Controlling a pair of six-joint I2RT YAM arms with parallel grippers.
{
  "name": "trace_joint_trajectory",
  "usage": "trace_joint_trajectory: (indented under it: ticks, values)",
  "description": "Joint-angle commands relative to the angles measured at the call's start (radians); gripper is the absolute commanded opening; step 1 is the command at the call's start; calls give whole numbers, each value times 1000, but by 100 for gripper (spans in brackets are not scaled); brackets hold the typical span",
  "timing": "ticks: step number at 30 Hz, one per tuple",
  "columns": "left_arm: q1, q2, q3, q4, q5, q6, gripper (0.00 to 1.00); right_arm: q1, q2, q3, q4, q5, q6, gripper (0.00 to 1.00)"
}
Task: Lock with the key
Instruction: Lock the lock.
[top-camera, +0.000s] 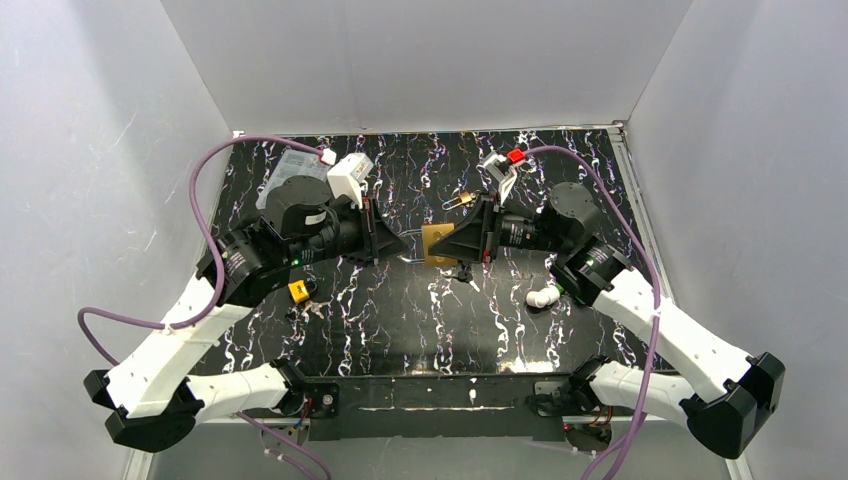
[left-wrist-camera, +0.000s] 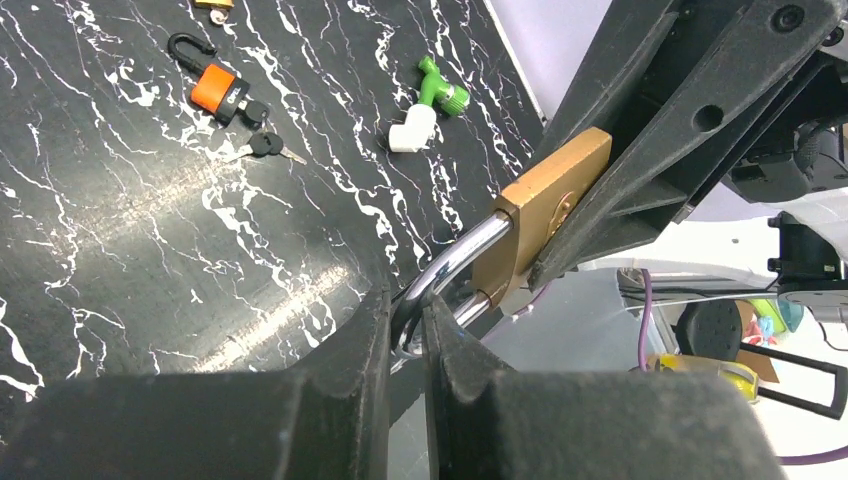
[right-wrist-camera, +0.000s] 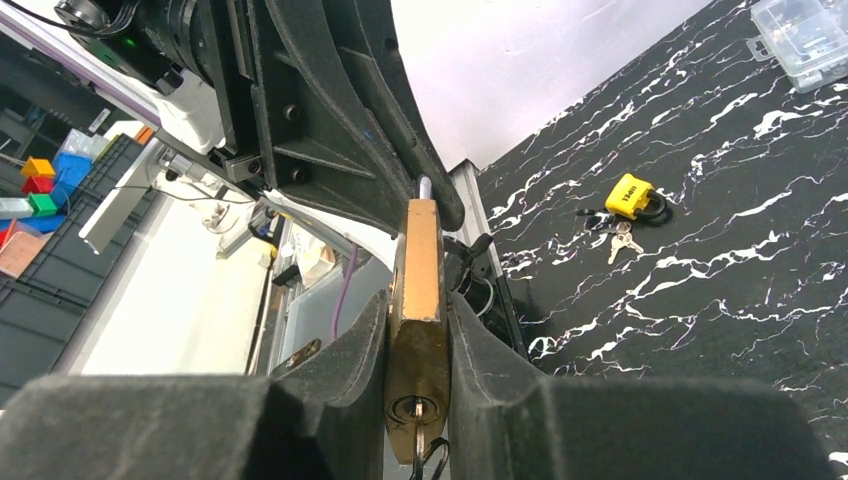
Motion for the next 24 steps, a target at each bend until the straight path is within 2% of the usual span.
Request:
trace_joint_trajectory:
  ticks: [1,8,12,14,18,19,24]
  values:
    - [-141,68,42,770,504,-177,0,87,84,-29,131,40,-21,1]
    - [-139,74,69,720,495,-129,0,101,84,-50,142,48,-12,1]
    - [-132,52,107,441,391,13,0,65,49,-54,127,65,2,1]
    - [-111,28,92,322,346,65,1,1,33,-85,204,10,82,1]
    - [-45,-17,14,268,362,72,27,-131,36,-179,523,-122,329,1]
    - [-28,-22,-2,278,375,61,29,-148,40,-183,570,-135,364,1]
    - [56,12,-14,322,446,1,29,-199,67,-165,665,-171,469,1]
